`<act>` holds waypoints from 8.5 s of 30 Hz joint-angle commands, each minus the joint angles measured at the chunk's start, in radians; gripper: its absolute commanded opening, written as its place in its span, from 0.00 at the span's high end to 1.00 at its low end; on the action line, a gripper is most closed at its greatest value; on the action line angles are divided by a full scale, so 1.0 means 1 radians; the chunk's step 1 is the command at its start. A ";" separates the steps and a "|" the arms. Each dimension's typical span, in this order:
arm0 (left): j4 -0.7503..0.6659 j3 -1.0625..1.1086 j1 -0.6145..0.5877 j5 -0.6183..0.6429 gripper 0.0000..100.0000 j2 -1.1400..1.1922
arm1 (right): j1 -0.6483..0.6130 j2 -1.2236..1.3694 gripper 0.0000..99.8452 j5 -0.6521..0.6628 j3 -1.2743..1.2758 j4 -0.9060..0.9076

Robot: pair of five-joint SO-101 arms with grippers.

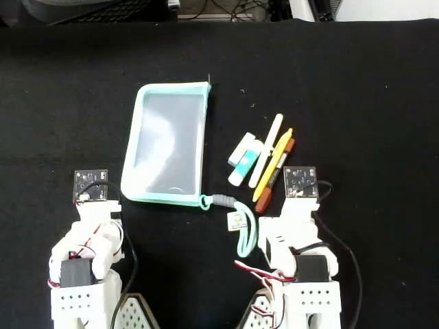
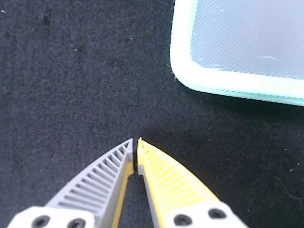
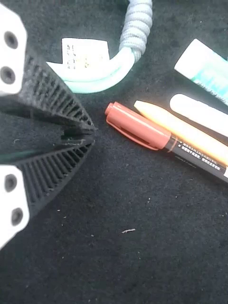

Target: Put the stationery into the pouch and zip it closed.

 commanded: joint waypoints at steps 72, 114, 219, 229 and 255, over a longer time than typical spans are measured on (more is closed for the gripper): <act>0.015 0.016 0.004 0.003 0.97 -0.008 | -0.601 -0.157 0.81 -0.014 -0.134 -0.407; 0.015 0.016 0.004 0.003 0.97 -0.008 | -0.457 1.340 0.78 0.157 -0.831 -0.169; -0.318 0.012 0.111 0.005 0.97 -0.009 | -0.400 0.403 0.99 0.371 -0.286 -0.351; -0.552 -0.205 0.062 0.226 0.97 -0.006 | -0.400 0.412 0.99 0.381 -0.636 -0.110; -0.997 -0.156 0.193 0.457 0.97 0.440 | -0.595 1.225 0.99 0.443 -1.782 0.032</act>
